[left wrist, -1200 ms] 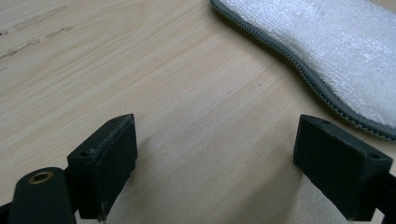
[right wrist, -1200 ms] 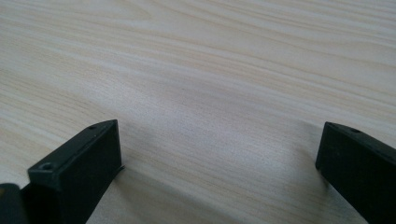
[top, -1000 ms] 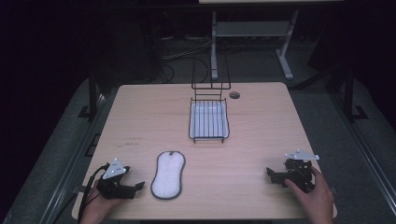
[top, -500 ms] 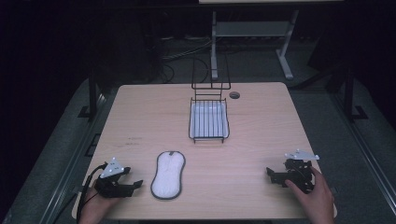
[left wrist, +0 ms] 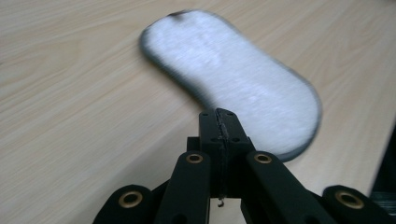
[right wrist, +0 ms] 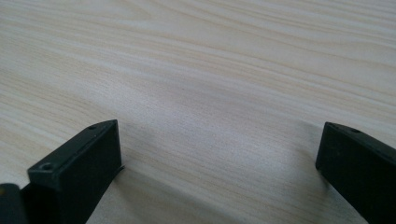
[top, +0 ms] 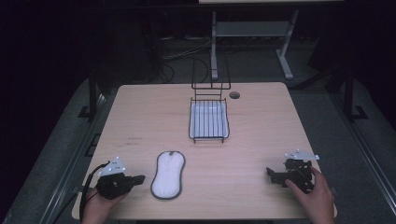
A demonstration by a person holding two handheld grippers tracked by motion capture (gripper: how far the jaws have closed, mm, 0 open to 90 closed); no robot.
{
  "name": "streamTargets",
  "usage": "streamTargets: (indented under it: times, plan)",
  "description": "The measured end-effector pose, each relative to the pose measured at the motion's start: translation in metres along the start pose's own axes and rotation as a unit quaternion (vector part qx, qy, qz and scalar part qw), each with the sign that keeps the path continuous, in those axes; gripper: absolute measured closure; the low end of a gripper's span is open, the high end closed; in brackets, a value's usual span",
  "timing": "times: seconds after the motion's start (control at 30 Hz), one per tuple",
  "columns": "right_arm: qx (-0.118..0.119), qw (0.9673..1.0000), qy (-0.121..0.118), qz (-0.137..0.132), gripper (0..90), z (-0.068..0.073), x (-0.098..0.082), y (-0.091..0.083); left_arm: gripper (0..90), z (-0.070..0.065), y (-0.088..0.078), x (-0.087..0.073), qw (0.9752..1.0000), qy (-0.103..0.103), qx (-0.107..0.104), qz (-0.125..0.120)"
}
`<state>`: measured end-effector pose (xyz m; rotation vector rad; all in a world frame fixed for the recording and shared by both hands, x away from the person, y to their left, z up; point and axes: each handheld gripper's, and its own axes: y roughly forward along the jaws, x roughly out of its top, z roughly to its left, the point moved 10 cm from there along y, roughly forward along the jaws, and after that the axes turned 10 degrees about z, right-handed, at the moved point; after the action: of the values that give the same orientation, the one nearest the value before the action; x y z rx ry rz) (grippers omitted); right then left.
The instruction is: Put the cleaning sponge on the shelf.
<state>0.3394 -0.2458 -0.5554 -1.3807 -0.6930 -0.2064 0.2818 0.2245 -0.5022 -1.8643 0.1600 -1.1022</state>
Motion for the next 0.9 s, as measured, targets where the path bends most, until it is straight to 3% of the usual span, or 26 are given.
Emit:
streamTargets:
  times: [0.4, 0.9]
  plan:
    - [0.0, 1.0, -0.001, 0.0, 0.0, 0.0, 0.0, 0.0, 89.9, -0.033, 0.016, 0.024, 0.9991, 0.022, -0.035, -0.008]
    - [-0.001, 1.0, -0.001, 0.0, 0.0, 0.0, 0.0, 0.0, 89.8, -0.062, 0.053, 0.042, 0.9963, 0.062, -0.057, 0.017]
